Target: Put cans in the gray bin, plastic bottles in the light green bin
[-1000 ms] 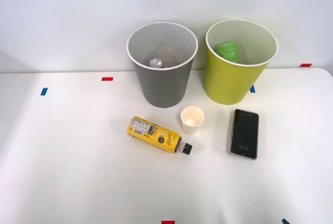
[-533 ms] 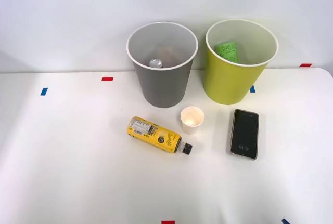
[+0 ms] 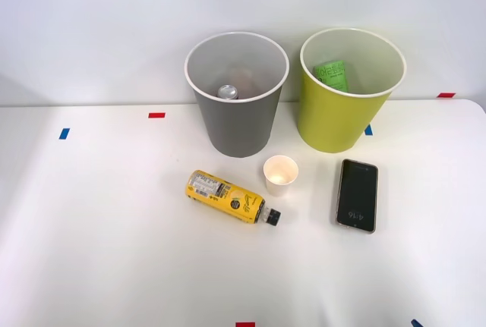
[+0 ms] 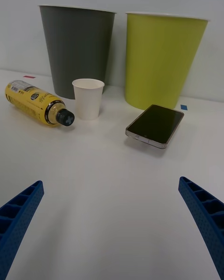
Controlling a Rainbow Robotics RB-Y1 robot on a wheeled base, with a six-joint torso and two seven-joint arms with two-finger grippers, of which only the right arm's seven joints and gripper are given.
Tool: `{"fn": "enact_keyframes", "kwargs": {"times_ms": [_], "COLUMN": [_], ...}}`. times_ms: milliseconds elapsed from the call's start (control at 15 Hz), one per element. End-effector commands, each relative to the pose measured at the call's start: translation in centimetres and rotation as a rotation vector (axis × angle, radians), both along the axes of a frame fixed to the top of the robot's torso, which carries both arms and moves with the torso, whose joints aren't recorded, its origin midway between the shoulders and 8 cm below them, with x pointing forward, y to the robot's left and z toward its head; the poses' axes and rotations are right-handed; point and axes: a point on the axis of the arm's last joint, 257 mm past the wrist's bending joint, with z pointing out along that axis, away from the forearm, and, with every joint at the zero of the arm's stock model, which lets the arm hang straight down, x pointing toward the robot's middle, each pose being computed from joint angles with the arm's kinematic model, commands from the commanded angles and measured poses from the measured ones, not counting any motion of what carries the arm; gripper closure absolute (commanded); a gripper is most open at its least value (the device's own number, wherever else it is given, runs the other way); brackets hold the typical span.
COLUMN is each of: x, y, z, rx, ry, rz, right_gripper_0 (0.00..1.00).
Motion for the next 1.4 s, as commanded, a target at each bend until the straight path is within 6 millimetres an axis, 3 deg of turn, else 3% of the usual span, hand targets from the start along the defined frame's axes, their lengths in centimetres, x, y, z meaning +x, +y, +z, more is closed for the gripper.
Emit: {"fn": "enact_keyframes", "kwargs": {"times_ms": [67,1400], "x": [0.00,0.00], "y": [0.00,0.00], "z": [0.00,0.00], "rx": [0.000,0.000], "ry": [0.000,0.000], "rz": [0.000,0.000], "right_gripper_0": [0.00,0.00]}}
